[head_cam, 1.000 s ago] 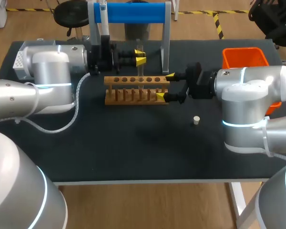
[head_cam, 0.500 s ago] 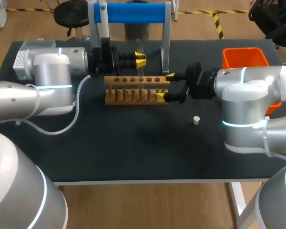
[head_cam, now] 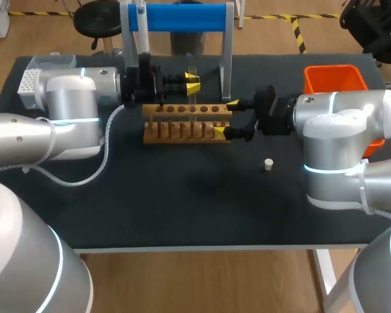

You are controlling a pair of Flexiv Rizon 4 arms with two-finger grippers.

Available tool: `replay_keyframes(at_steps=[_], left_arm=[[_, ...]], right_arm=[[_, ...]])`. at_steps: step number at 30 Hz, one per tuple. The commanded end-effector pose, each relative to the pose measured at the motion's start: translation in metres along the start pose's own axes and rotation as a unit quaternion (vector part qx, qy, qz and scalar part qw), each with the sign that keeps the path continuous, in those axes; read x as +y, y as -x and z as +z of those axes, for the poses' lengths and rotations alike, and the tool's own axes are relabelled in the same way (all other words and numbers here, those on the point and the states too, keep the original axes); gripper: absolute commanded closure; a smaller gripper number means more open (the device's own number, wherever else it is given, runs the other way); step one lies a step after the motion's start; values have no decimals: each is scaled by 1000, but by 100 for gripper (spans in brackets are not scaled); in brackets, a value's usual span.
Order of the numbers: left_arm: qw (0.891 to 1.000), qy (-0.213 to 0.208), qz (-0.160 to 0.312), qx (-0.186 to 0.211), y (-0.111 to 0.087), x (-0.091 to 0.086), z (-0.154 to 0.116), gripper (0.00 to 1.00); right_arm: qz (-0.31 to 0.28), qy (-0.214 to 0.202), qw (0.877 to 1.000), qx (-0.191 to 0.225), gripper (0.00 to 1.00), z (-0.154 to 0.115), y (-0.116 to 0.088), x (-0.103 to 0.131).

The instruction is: Invert the test tube, pick up the pipette, mount the tip to pipette, aspirate from beaker and dispense into the tube, eject the tip, return the pipette, and cap with the stopper.

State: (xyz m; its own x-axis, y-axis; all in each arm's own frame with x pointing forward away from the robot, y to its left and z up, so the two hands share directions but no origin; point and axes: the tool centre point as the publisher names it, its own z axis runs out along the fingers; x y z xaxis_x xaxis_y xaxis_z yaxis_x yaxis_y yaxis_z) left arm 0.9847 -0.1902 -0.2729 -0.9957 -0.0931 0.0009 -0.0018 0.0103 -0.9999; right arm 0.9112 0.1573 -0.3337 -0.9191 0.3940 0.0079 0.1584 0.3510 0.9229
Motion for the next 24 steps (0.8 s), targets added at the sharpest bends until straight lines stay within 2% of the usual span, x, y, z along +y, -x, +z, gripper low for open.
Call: replay_keyframes(at_steps=[1, 24], left_arm=[[1000, -4, 4, 3, 1, 3, 1, 100], [1000, -8, 17, 11, -2, 12, 0, 100]], right_arm=[[0, 1, 1000, -2, 0, 0, -1, -1], [0, 1, 1000, -2, 0, 0, -1, -1]])
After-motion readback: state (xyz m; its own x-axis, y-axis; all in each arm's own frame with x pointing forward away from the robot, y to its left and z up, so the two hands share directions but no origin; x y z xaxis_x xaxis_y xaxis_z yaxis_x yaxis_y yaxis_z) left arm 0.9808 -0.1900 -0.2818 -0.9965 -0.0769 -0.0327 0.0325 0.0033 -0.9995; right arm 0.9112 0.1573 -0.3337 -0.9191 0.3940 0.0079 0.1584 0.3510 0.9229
